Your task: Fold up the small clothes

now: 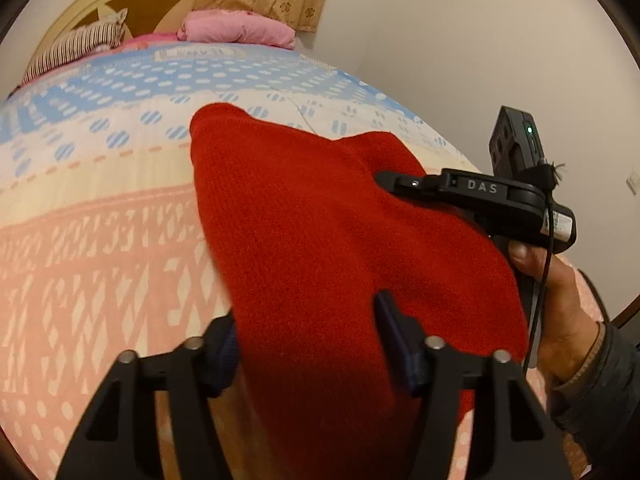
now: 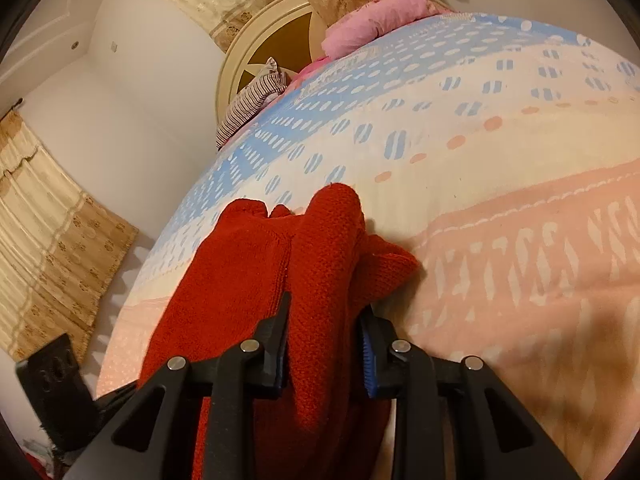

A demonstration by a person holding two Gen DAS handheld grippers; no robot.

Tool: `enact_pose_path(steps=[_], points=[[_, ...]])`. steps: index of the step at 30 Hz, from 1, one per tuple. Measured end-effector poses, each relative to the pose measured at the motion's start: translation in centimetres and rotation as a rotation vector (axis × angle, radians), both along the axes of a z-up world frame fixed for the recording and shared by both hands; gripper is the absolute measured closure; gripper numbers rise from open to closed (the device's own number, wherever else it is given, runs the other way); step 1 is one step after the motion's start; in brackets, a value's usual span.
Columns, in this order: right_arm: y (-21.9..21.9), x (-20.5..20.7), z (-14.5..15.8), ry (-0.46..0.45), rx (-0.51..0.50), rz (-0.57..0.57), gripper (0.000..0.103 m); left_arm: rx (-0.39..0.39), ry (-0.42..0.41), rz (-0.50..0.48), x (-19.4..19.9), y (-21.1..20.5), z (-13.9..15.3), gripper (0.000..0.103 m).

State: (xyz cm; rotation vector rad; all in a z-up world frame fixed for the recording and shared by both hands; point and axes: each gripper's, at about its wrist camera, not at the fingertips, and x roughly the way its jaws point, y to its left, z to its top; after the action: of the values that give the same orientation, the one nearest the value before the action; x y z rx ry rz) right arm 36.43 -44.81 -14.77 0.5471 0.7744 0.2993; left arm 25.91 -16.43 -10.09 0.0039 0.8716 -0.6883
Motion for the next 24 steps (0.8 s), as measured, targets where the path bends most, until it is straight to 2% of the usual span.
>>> enact_pose_path(steps=[4,9,13,24], points=[[0.6,-0.7,0.8,-0.02,-0.042,-0.008,0.076,0.036,-0.026,0.013,-0.8,0.1,0.6,0.054],[1.7,-1.9,1.9,-0.047,-0.035,-0.001,0.076,0.074,-0.044,0.02,-1.8,0.7,1.4,0.059],[3.4,-3.0,3.0,-0.074,-0.025,0.037,0.076,0.099,-0.083,0.034,-3.5,1.9,2.2,0.06],[11.0,-4.7,3.8,-0.099,-0.002,0.17,0.076,0.099,-0.106,0.119,-7.0,8.5,3.0,0.06]])
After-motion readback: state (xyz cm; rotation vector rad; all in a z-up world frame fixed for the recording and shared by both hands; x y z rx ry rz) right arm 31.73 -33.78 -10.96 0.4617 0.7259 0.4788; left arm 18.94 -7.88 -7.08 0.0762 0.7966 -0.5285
